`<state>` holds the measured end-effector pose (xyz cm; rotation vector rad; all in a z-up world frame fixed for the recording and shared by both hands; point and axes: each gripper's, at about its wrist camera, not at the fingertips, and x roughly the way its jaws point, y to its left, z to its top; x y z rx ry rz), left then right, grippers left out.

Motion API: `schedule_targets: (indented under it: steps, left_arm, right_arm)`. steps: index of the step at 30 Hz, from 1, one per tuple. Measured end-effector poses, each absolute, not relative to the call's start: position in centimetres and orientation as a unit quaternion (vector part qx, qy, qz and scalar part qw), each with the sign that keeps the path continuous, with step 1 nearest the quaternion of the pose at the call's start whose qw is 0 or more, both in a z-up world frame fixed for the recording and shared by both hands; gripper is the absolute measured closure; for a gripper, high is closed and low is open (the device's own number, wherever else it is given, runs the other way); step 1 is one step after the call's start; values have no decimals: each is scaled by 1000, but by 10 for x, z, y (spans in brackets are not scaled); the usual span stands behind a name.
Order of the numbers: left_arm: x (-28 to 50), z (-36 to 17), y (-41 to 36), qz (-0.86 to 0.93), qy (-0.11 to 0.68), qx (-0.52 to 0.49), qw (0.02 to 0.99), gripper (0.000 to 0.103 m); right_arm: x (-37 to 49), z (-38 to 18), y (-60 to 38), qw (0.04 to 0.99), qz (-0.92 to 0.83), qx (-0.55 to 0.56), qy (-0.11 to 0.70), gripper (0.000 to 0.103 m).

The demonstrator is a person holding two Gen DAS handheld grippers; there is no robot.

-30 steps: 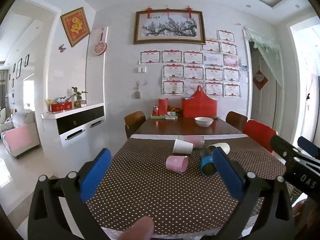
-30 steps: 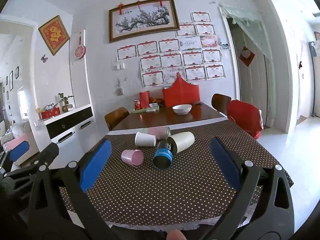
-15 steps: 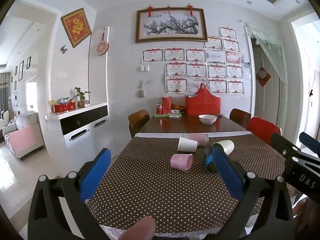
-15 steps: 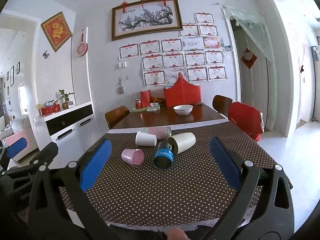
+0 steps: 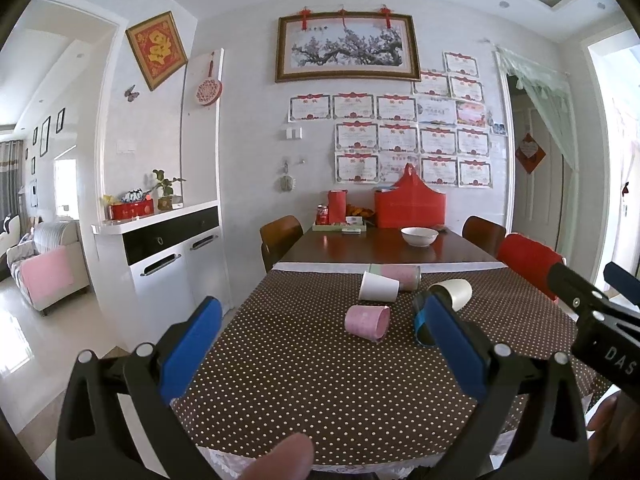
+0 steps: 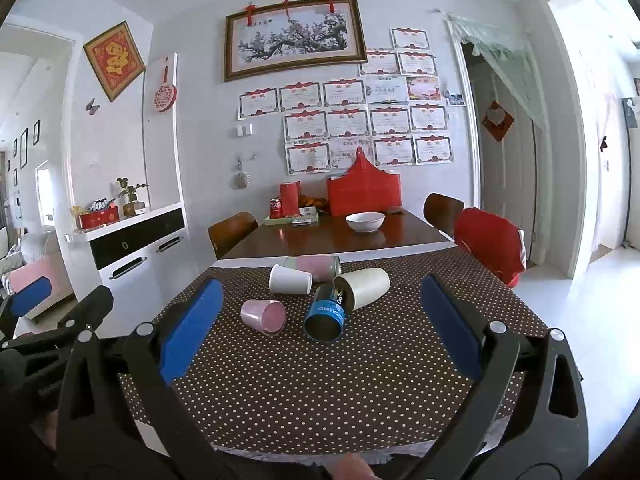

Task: Flip cup upside down

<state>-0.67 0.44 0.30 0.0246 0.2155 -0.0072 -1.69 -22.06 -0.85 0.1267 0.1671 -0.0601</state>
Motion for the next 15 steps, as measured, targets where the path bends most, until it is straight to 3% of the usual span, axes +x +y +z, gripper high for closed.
schedule_targets:
  steps: [15]
  left_arm:
    - [1, -1, 5, 0, 112, 15, 994, 4]
  right_arm:
    - [-16, -9, -219, 994, -28, 61, 83, 6]
